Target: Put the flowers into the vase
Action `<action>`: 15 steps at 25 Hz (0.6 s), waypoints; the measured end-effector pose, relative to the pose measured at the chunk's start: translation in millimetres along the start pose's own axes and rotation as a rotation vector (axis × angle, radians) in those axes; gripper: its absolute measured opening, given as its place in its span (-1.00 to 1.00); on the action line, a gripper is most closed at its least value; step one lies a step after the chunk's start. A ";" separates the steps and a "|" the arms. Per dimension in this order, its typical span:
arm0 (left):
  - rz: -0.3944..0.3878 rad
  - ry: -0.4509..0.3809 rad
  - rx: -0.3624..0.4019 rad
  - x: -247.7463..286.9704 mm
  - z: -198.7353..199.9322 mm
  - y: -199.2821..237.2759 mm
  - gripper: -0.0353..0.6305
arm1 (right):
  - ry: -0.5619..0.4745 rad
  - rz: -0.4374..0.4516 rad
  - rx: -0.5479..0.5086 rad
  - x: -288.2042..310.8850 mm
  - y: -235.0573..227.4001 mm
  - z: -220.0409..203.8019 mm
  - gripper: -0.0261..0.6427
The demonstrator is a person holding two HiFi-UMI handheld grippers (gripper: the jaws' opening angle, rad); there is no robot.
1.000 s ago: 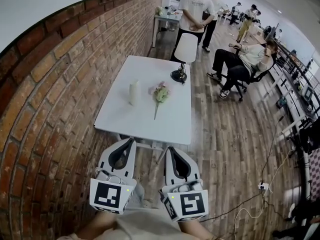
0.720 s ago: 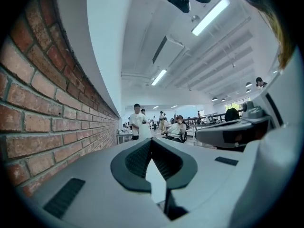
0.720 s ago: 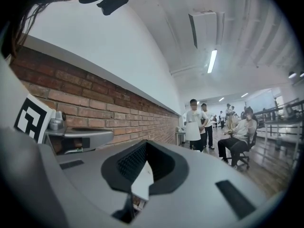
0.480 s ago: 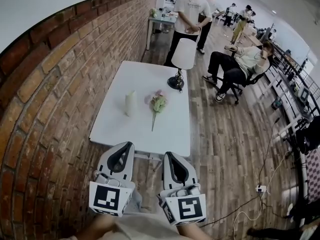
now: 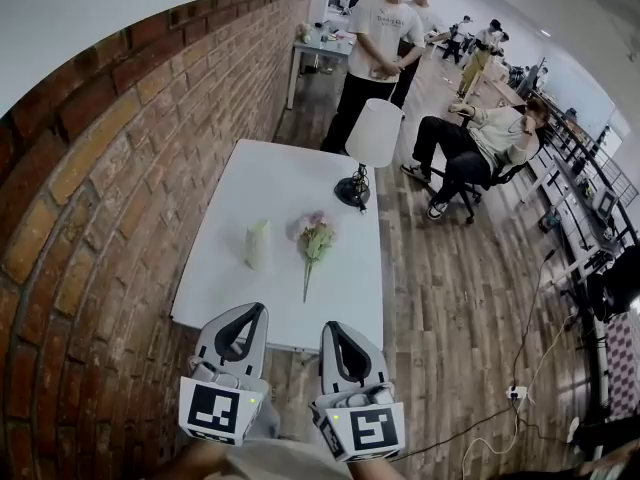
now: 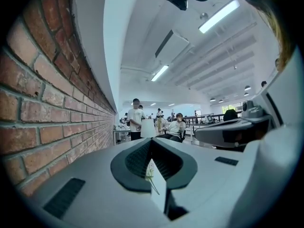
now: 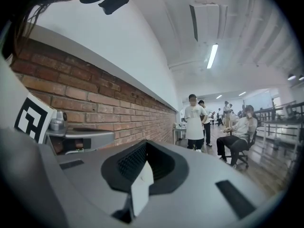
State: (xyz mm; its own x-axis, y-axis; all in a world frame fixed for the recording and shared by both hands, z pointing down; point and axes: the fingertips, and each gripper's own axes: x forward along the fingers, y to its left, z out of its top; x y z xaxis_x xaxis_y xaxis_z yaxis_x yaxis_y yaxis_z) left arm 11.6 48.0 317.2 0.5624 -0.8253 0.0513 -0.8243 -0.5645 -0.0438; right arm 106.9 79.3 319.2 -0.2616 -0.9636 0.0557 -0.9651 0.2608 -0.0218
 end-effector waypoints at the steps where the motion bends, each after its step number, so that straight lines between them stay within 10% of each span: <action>1: -0.005 0.002 -0.003 5.8 -0.4 4.4 -0.87 | 0.004 -0.004 -0.001 7.0 -1.1 0.5 -0.90; 15: -0.067 0.026 -0.014 76.2 -12.3 58.9 -0.87 | 0.038 -0.060 -0.013 88.2 -15.7 -3.2 -0.90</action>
State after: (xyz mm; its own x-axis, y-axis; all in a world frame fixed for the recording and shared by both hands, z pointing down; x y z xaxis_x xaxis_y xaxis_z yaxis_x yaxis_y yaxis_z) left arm 5.1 -47.9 330.8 0.6148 -0.7846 0.0799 -0.7856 -0.6181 -0.0255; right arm 99.0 -9.6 327.6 -0.2034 -0.9746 0.0940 -0.9790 0.2039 -0.0046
